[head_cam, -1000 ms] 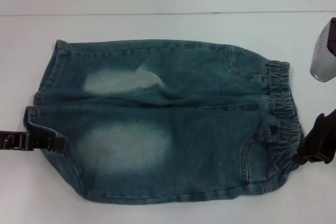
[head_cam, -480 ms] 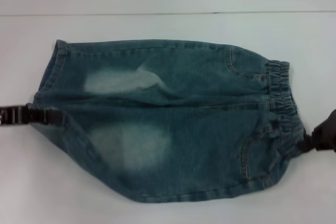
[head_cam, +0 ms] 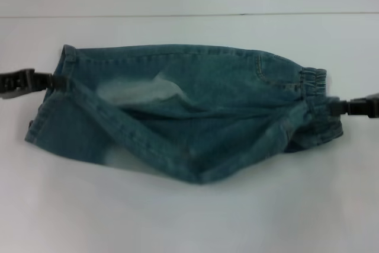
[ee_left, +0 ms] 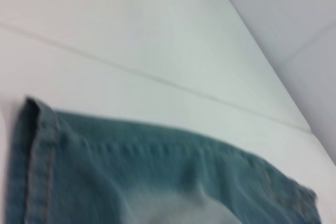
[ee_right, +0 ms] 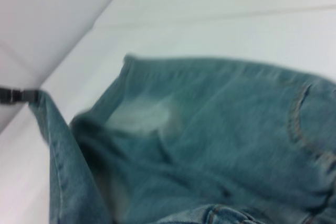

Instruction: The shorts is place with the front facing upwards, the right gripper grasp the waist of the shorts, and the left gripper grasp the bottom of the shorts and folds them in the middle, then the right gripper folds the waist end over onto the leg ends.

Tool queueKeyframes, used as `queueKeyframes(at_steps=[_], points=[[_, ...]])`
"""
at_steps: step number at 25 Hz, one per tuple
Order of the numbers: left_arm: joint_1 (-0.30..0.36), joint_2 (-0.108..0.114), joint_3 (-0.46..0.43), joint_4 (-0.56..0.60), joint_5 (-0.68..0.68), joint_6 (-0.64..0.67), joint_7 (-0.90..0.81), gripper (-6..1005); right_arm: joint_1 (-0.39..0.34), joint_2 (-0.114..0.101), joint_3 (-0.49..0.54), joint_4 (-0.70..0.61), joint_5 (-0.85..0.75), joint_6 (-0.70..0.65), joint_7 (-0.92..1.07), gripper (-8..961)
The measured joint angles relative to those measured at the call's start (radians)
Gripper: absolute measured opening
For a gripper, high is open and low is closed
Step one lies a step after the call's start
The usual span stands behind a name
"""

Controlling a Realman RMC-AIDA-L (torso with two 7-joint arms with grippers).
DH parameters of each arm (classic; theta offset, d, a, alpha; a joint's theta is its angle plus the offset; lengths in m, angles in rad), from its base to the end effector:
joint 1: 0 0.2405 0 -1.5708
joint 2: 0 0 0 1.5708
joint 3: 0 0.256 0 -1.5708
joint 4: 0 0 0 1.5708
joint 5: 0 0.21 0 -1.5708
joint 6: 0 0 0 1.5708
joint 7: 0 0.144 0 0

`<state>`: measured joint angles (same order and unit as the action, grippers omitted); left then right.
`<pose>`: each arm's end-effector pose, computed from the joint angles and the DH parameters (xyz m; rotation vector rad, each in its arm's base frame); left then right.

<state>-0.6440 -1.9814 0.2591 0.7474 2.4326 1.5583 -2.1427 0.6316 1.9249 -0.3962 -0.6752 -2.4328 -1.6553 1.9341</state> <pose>-0.3039 0.3619 0.0812 -2.2117 -1.5843 -0.5963 0.3025 0.3465 0.0742 -2.5307 1.3677 0.4138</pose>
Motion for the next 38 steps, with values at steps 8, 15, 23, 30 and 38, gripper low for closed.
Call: queueKeyframes(at_steps=[8,15,23,30,38], points=[[-0.009,-0.009,0.007,-0.040,-0.092,-0.185,0.016,51,-0.003,0.024,-0.003,0.058,0.070,0.242,-0.031,33],[-0.004,-0.015,0.038,-0.055,-0.109,-0.338,0.033,51,0.016,0.032,-0.004,0.111,0.109,0.402,-0.044,32],[-0.016,-0.053,0.086,-0.055,-0.111,-0.484,0.078,52,0.061,0.058,-0.046,0.119,0.140,0.553,-0.059,36],[-0.028,-0.075,0.173,-0.055,-0.113,-0.606,0.089,52,0.088,0.069,-0.099,0.120,0.146,0.631,-0.069,39],[-0.033,-0.081,0.190,-0.063,-0.135,-0.698,0.114,52,0.091,0.078,-0.101,0.120,0.168,0.659,-0.121,42]])
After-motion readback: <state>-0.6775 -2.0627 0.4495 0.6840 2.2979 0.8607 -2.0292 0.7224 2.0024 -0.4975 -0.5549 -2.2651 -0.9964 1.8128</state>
